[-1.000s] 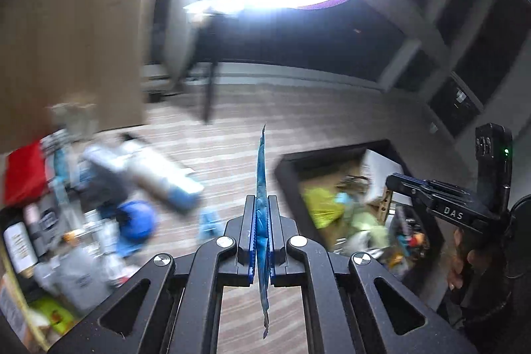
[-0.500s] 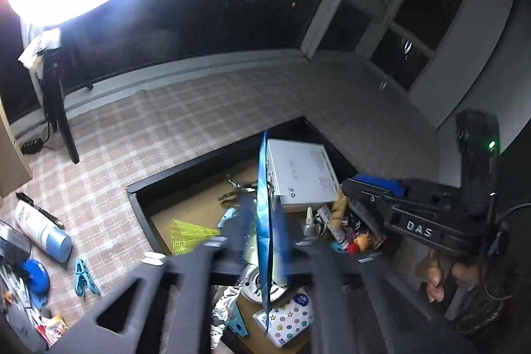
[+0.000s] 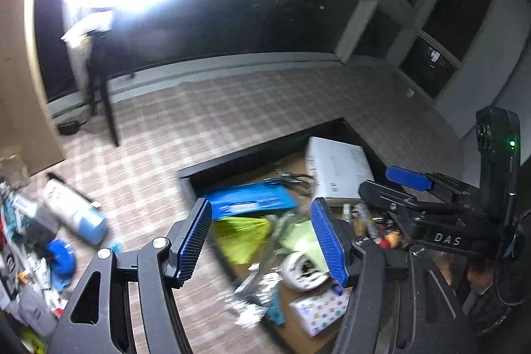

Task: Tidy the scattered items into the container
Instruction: 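Carry both items over the black tray and open both tools to release, then grasp the blue clothespin with the right tool while the left tool grasps the white cable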

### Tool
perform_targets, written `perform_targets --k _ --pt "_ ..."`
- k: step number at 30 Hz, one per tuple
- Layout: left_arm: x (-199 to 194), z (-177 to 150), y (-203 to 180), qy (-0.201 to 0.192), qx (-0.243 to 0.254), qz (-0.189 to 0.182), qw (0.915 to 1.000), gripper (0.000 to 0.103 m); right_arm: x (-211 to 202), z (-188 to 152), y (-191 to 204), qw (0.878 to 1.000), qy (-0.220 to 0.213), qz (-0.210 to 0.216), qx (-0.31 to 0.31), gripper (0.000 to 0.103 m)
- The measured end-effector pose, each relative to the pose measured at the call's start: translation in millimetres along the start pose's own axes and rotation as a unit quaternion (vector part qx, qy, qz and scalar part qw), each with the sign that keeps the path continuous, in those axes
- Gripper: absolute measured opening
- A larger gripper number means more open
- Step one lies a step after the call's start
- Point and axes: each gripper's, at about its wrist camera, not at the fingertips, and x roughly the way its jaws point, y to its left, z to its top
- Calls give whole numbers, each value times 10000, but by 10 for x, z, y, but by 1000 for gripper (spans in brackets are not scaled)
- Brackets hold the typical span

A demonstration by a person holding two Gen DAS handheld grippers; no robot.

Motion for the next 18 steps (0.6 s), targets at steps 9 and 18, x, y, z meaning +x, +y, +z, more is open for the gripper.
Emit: perform_targets --k 9,18 --pt "-336 -303 963 -19 -722 784 9943 58 318 62 711 9963 292 564 -586 73" --pt "-500 -797 2004 369 -1695 1535 9728 40 786 -6 1706 9812 793 1116 -1362 69"
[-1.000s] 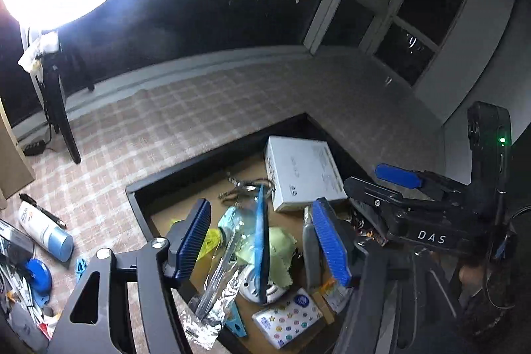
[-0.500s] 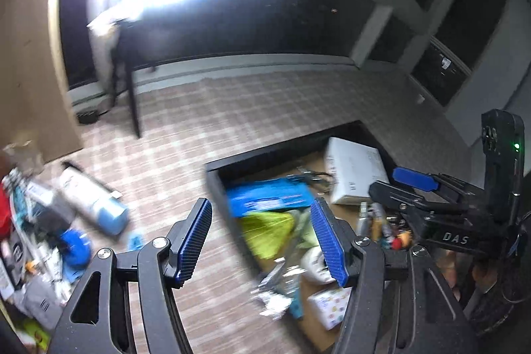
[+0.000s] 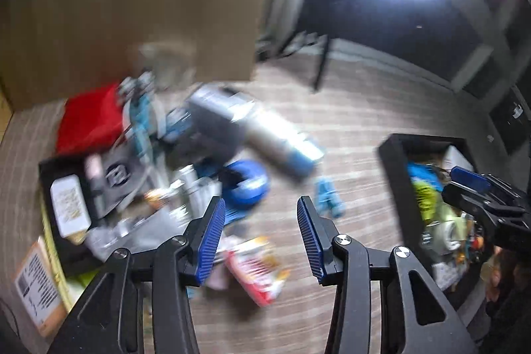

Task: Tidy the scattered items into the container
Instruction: 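Grasp the blue clothespin with the right tool while the left tool grasps the white cable, then carry both items to the black tray and open both tools to drop them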

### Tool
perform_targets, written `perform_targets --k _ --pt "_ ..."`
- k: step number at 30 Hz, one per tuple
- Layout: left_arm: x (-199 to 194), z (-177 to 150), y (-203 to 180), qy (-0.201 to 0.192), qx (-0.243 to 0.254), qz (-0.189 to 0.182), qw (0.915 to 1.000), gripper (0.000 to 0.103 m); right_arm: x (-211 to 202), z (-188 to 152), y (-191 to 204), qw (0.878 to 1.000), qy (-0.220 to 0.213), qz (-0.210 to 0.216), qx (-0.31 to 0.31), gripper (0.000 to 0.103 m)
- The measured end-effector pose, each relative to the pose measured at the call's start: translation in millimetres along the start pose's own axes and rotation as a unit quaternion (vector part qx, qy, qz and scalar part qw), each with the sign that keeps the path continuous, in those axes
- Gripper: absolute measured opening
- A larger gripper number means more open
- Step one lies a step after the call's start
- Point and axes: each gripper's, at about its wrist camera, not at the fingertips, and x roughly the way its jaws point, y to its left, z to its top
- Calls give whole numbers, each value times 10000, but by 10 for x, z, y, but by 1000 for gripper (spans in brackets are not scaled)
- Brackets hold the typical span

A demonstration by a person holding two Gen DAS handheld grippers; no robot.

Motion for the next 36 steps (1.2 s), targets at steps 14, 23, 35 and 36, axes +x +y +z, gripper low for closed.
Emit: perform_targets --k 14,23,35,36 --pt "360 -83 282 425 -181 8 9989 24 962 94 445 9957 913 -115 -141 53" --pt "563 11 212 655 47 194 9977 23 1143 115 430 9937 1104 -203 -63 52" --pt "547 -15 375 579 -79 161 9982 14 1229 61 397 9933 1148 63 126 27" --pt "524 -21 383 555 -91 153 9983 14 1202 59 401 9937 1109 87 126 27"
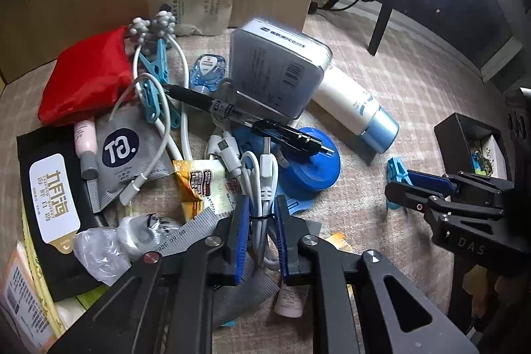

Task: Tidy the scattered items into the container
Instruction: 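Carry both items to the black tray and open both tools to drop them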

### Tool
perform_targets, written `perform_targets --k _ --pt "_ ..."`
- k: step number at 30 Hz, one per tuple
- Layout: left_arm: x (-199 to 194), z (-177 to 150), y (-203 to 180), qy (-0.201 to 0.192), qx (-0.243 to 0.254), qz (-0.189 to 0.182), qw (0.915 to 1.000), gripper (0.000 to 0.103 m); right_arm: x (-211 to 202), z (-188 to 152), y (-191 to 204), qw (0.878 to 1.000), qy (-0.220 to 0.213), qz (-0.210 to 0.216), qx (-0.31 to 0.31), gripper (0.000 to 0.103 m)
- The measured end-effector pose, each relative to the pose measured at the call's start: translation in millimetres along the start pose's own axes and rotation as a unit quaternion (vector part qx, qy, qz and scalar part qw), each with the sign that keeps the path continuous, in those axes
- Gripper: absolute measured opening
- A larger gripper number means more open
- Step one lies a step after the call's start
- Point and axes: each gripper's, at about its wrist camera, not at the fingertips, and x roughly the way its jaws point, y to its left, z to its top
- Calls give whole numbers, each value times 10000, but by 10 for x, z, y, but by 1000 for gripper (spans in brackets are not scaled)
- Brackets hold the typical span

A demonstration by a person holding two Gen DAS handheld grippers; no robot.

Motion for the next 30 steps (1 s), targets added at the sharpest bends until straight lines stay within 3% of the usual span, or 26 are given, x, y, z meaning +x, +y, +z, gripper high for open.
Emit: perform_targets --k 15,22,30 --pt "-553 -100 -92 -512 36 -378 9980 13 -586 -135 -106 9975 -680 184 71 27" --pt "-766 -25 -604 -745 419 -827 9929 13 -1114 -340 -399 9928 -1165 -27 292 27" --pt "-869 -5 -1554 -736 1225 -1551 9775 13 -1749 -716 -1154 9795 -1615 -625 1033 27"
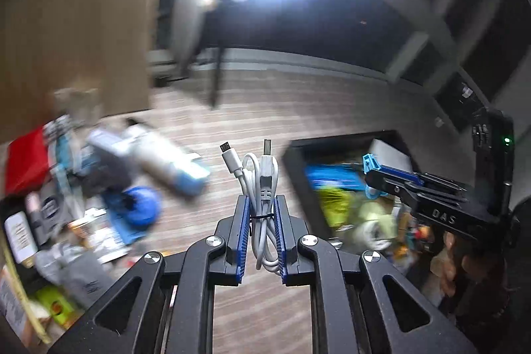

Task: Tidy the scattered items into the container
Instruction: 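Carry both items to the black tray and open both tools to drop them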

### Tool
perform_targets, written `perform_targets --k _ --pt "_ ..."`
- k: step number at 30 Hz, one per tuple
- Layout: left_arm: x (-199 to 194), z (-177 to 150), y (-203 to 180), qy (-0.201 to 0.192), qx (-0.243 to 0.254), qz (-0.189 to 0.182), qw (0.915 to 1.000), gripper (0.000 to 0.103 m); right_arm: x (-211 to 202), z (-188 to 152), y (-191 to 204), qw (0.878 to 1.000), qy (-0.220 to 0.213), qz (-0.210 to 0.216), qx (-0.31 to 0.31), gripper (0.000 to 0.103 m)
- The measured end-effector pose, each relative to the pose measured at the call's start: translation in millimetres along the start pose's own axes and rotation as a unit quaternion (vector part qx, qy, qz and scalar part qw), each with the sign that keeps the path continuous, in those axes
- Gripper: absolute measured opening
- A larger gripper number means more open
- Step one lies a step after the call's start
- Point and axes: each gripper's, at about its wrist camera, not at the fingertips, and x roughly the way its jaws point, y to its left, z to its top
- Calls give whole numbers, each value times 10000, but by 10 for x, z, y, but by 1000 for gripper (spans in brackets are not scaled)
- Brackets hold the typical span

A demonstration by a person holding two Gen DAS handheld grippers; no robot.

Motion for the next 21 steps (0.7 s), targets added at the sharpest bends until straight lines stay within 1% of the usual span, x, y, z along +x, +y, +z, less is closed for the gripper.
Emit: perform_targets --k 5,9,10,11,12,13,14,16,18,21 --pt "211 100 -624 120 474 -391 9980 13 -362 -63 -605 9975 -207 -450 495 27" --pt "318 113 -1134 164 861 -641 9941 14 -551 -162 -923 9942 -324 -719 736 28" --pt "343 115 -1240 166 938 -700 9930 16 -580 -176 -964 9936 -358 -746 769 30" --pt "362 111 -1345 168 1018 -716 9921 23 -609 -192 -1001 9930 -396 -758 811 49" --pt "380 107 -1431 196 1093 -643 9917 56 -636 -208 -1026 9922 -432 -797 860 63" --pt "390 103 -1501 180 1147 -505 9920 87 -671 -224 -1053 9902 -528 -906 919 86" --pt "377 94 -1545 74 1180 -399 9922 91 -705 -239 -1065 9882 -647 -1007 957 87" --pt "360 82 -1582 -34 1217 -339 9920 91 -756 -256 -1059 9868 -829 -1028 943 87" --pt "364 75 -1565 43 1223 -344 9919 91 -750 -230 -1049 9873 -846 -994 904 87" --pt "340 63 -1469 12 1149 -245 9931 90 -690 -215 -988 9892 -763 -917 847 87"
